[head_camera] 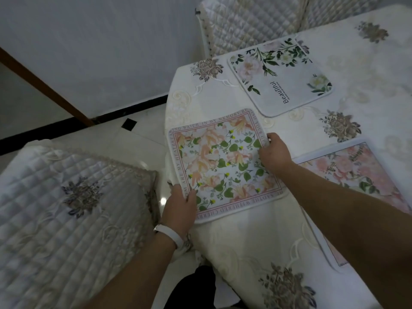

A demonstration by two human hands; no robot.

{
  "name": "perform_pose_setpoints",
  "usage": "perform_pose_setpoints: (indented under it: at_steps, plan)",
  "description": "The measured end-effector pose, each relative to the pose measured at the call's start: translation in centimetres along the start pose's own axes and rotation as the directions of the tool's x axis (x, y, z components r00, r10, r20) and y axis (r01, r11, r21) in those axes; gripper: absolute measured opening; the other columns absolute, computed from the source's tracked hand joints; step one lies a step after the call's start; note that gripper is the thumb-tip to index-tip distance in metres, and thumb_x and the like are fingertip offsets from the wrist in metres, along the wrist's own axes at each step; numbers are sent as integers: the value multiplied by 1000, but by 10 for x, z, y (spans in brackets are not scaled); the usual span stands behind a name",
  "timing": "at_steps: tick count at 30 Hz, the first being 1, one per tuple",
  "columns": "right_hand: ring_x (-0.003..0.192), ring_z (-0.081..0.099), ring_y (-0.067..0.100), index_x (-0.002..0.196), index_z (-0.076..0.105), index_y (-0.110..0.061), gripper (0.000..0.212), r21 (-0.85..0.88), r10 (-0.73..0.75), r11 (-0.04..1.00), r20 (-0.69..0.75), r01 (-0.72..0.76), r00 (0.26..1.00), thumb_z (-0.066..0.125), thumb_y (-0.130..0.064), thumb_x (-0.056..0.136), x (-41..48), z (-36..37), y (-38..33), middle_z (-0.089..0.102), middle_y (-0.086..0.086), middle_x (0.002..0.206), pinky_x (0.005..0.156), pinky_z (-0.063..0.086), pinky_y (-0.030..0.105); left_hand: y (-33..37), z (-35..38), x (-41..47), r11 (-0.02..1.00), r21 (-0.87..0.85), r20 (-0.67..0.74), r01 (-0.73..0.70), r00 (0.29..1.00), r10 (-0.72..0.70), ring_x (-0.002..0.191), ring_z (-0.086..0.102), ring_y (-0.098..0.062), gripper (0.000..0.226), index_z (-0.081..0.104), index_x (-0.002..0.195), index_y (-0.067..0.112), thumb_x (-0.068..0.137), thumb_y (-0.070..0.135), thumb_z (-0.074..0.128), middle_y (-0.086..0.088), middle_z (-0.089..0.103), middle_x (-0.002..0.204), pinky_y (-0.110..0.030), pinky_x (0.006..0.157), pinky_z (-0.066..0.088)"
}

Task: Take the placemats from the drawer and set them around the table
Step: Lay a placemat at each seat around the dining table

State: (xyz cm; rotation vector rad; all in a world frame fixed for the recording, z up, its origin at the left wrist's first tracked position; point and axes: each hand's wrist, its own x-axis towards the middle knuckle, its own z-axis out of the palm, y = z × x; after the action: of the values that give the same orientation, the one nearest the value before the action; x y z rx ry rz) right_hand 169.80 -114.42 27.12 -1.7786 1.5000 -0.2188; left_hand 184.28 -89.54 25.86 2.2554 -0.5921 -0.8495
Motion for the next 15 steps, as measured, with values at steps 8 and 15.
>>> perform_pose_setpoints:
  at_steps: [8, 15]
  plan:
    - [82, 61, 26, 119, 52, -10, 32, -20, 25, 999, -9, -25, 1000, 52, -7, 87, 15, -12, 8, 62, 4, 98, 67, 45, 31, 4, -1, 14, 946, 319, 74, -50, 997, 28, 63, 62, -14, 38, 51, 85, 20, 91, 57, 51, 6, 63, 75, -32, 53, 51]
    - [67, 52, 13, 103, 49, -13, 17, -51, -37, 998, 16, 38, 999, 50, -7, 87, 15, -9, 9, 56, -4, 83, 51, 36, 24, 0, -4, 16, 947, 320, 68, -13, 998, -9, 64, 64, -9, 32, 56, 81, 26, 89, 57, 55, 10, 66, 75, -37, 59, 57]
